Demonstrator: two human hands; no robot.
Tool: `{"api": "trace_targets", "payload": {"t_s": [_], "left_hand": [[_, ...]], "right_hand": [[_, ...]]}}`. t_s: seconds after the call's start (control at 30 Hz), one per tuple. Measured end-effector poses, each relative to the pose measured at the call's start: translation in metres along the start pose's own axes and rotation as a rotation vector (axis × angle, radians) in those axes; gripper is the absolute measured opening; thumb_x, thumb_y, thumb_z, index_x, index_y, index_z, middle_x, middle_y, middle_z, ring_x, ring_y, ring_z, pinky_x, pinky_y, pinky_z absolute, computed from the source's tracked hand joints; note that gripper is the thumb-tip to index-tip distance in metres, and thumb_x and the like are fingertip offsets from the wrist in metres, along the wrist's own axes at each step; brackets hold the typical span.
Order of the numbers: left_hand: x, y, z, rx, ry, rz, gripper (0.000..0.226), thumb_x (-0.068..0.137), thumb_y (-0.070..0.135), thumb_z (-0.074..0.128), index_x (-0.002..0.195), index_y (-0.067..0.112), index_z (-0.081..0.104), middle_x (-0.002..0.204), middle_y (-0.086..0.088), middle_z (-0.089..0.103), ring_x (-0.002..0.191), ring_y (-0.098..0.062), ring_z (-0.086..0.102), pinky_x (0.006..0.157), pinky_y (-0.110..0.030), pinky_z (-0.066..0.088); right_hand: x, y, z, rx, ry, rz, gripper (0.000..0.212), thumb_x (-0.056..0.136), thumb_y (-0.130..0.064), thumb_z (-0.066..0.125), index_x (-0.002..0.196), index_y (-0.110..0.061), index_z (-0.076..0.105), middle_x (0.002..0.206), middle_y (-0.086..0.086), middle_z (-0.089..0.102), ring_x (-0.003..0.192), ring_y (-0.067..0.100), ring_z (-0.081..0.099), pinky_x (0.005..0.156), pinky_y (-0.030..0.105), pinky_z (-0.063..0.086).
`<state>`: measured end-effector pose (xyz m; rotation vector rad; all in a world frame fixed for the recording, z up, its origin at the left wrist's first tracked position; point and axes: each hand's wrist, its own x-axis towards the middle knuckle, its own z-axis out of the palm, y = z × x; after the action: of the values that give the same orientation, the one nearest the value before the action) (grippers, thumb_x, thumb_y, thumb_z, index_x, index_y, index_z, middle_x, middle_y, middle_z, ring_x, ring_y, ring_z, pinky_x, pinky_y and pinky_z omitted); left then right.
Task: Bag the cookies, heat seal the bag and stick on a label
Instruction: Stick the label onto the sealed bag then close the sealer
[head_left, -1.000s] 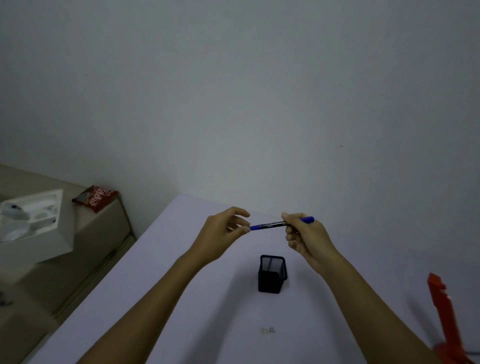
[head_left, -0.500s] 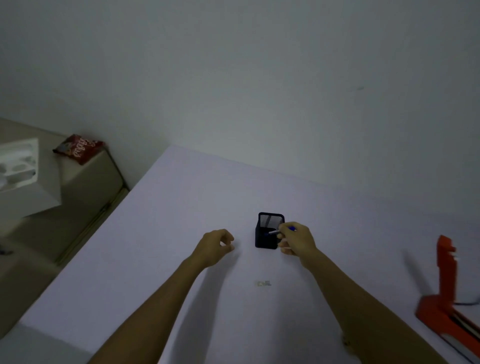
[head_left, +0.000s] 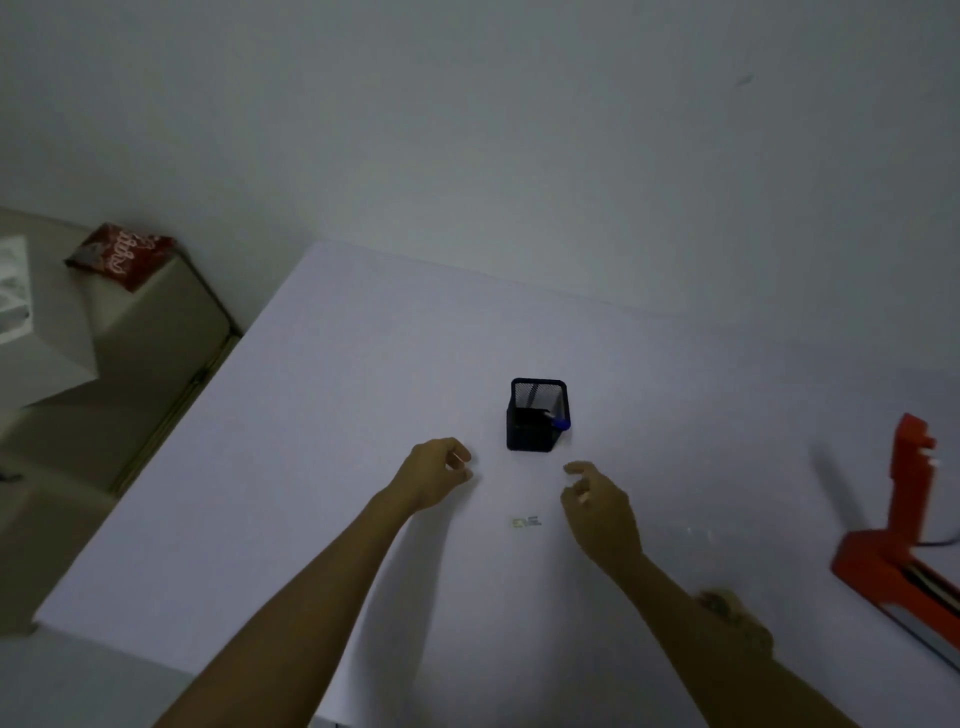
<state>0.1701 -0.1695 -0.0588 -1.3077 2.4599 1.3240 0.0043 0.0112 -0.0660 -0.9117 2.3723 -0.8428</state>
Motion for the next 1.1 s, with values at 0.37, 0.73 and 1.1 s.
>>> {"api": "trace_targets", "payload": {"t_s": [0.37, 0.73, 1.1], "left_hand": [[0.000, 0.003, 0.057, -0.014, -0.121, -0.077, 0.030, 0.088, 0.023, 0.067, 0.115, 0.008, 0.064, 0.118, -0.010, 0.065, 0.106, -0.021, 0.060, 0.084, -0.019, 0.041], [0.002, 0.024, 0.092, -0.083, -0.036, -0.135, 0.021, 0.093, 0.023, 0.060, 0.090, 0.004, 0.069, 0.086, -0.010, 0.068, 0.070, -0.012, 0.056, 0.067, -0.024, 0.045], [0.002, 0.041, 0.104, -0.058, -0.105, -0.179, 0.031, 0.090, 0.024, 0.063, 0.063, 0.016, 0.052, 0.062, 0.006, 0.048, 0.058, -0.005, 0.045, 0.056, -0.019, 0.041]], "right_hand": [[-0.040, 0.030, 0.026, -0.563, -0.344, -0.179, 0.066, 0.093, -0.010, 0.038, 0.152, -0.026, 0.013, 0.117, 0.004, 0.043, 0.084, 0.010, 0.037, 0.067, 0.020, 0.040], [-0.042, 0.036, 0.031, -0.438, -0.413, -0.136, 0.072, 0.091, -0.009, 0.043, 0.153, -0.025, 0.008, 0.116, 0.006, 0.044, 0.086, 0.011, 0.042, 0.075, 0.023, 0.046], [-0.039, 0.031, 0.022, -0.367, -0.481, -0.138, 0.072, 0.092, -0.009, 0.045, 0.152, -0.026, 0.009, 0.115, 0.009, 0.045, 0.085, 0.013, 0.041, 0.077, 0.025, 0.044]]}}
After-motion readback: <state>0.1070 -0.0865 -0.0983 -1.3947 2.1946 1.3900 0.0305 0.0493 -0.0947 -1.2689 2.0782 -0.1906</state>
